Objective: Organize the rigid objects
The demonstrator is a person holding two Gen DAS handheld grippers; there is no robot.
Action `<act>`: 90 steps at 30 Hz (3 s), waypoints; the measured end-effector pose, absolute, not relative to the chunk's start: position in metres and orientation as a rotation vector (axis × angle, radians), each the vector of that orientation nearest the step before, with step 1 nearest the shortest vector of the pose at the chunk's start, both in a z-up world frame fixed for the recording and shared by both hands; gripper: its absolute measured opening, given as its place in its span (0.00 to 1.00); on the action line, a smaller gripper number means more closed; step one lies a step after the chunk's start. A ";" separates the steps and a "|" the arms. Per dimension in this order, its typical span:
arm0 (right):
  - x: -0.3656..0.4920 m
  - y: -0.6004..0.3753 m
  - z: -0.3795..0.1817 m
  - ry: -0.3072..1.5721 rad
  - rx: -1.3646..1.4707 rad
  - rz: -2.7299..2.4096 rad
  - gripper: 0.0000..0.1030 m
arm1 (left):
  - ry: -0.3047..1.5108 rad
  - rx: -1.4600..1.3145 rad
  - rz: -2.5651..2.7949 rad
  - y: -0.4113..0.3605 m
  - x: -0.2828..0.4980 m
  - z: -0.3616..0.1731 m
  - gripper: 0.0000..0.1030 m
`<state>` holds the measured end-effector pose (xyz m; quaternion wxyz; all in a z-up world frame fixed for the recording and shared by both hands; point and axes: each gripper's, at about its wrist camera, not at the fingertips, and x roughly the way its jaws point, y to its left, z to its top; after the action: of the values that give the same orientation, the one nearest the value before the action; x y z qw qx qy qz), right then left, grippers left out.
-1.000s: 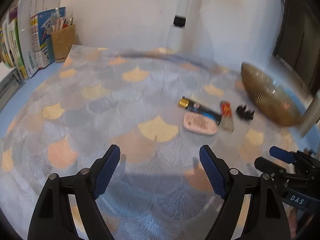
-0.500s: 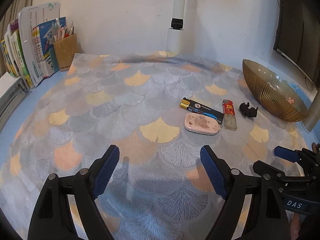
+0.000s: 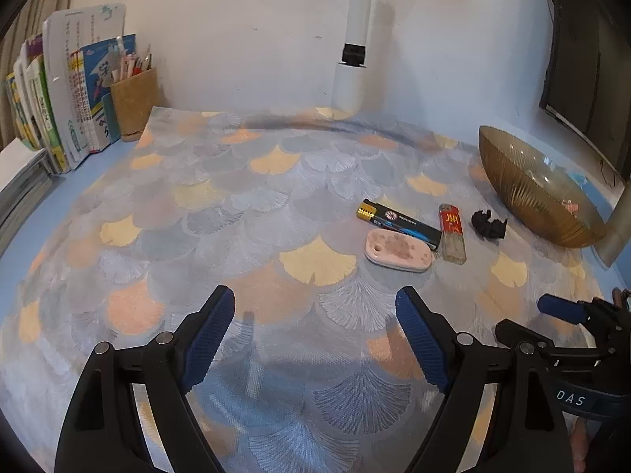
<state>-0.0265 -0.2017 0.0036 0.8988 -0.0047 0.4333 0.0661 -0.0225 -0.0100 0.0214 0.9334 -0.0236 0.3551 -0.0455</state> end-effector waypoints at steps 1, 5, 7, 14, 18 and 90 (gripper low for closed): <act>-0.026 -0.202 0.004 0.897 -0.011 0.136 0.71 | 0.728 -0.051 -0.092 -0.010 -0.022 0.021 0.80; -0.027 -0.201 0.004 0.898 -0.011 0.131 0.72 | 0.730 -0.043 -0.096 -0.012 -0.022 0.021 0.80; -0.026 -0.202 0.003 0.898 -0.006 0.130 0.73 | 0.733 -0.041 -0.095 -0.012 -0.022 0.020 0.81; -0.022 -0.218 0.009 0.950 0.120 0.123 0.76 | 0.834 0.073 -0.005 -0.027 -0.010 0.023 0.81; -0.006 -0.238 0.039 0.898 0.293 0.203 0.78 | 0.819 0.005 -0.148 -0.037 0.004 0.041 0.82; -0.005 -0.185 0.004 0.945 -0.063 0.284 0.43 | 0.890 -0.025 -0.254 -0.034 0.041 0.019 0.31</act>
<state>-0.0047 -0.1853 0.0044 0.8802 -0.0301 0.4537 0.1363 0.0406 -0.0338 0.0194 0.8948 -0.0122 0.4293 -0.1224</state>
